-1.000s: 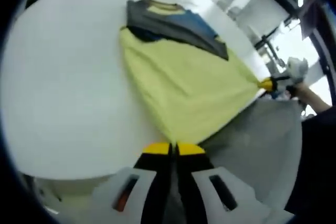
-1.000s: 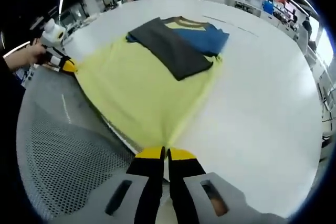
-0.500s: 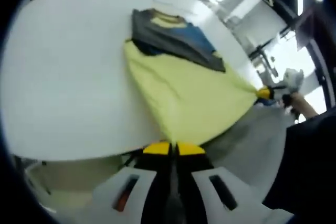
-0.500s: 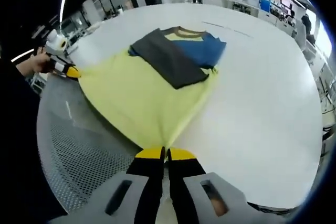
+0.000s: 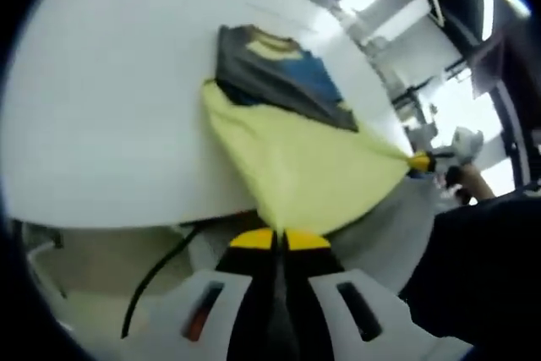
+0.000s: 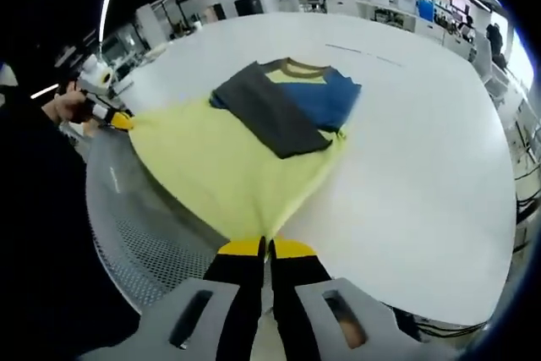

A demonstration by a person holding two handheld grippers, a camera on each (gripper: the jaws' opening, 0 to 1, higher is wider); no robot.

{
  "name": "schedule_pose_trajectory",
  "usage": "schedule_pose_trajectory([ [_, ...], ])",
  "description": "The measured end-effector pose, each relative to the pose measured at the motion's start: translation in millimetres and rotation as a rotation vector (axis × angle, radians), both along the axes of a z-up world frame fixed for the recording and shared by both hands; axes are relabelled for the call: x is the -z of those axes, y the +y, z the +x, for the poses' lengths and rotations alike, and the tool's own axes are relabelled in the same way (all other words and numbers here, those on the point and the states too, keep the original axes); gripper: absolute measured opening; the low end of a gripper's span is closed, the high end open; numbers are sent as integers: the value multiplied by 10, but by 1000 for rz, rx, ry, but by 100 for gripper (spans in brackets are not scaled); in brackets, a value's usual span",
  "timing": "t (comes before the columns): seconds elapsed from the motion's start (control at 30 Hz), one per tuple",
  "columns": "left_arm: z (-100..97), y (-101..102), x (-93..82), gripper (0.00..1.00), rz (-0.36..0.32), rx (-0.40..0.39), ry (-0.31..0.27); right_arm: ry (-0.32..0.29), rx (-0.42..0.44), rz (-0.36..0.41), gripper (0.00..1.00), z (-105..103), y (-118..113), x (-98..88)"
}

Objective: Fold the garment on the visible template until the final outline fits inside the template.

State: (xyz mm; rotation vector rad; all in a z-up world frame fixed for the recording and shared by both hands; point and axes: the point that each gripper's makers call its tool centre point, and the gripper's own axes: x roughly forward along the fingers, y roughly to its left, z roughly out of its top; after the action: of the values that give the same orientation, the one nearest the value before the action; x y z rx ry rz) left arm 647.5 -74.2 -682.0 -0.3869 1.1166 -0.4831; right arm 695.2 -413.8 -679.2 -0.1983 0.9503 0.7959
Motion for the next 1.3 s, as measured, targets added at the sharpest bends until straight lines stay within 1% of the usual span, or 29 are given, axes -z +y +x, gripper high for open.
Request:
schedule_pose_trajectory([
  [0.17,-60,-31,-201,0,-11,34,-6,7,-20,-7,3,-84,-22,-80],
  [0.27,-107,-14,-240,0,11,50,8,6,-30,-9,3,-141,-27,-141],
  [0.4,-150,-18,-325,0,23,65,7,9,-46,-10,3,-201,-18,-204],
  [0.57,-174,-1,-448,0,29,74,-7,23,-66,-8,3,-287,-16,-275],
  [0.67,-146,14,-519,0,35,79,-25,19,-67,-1,3,-285,-17,-328],
  [0.8,-10,41,-601,0,38,64,-63,-7,-44,19,3,-161,-19,-413],
  [0.9,150,50,-660,0,20,36,-99,-29,-44,12,3,-44,-23,-449],
  [1.03,313,83,-647,0,46,22,-132,-67,-37,25,3,163,-9,-527],
  [1.07,383,118,-624,0,84,24,-157,-86,-34,27,3,242,-3,-541],
  [1.1,404,116,-615,0,96,36,-164,-94,-31,27,3,293,-5,-543],
  [1.17,472,102,-623,0,103,38,-183,-112,-33,15,3,400,0,-542],
  [1.2,481,101,-627,0,102,37,-184,-114,-33,13,3,414,1,-544],
  [1.3,631,128,-662,0,111,21,-212,-144,-42,2,3,585,27,-594],
])
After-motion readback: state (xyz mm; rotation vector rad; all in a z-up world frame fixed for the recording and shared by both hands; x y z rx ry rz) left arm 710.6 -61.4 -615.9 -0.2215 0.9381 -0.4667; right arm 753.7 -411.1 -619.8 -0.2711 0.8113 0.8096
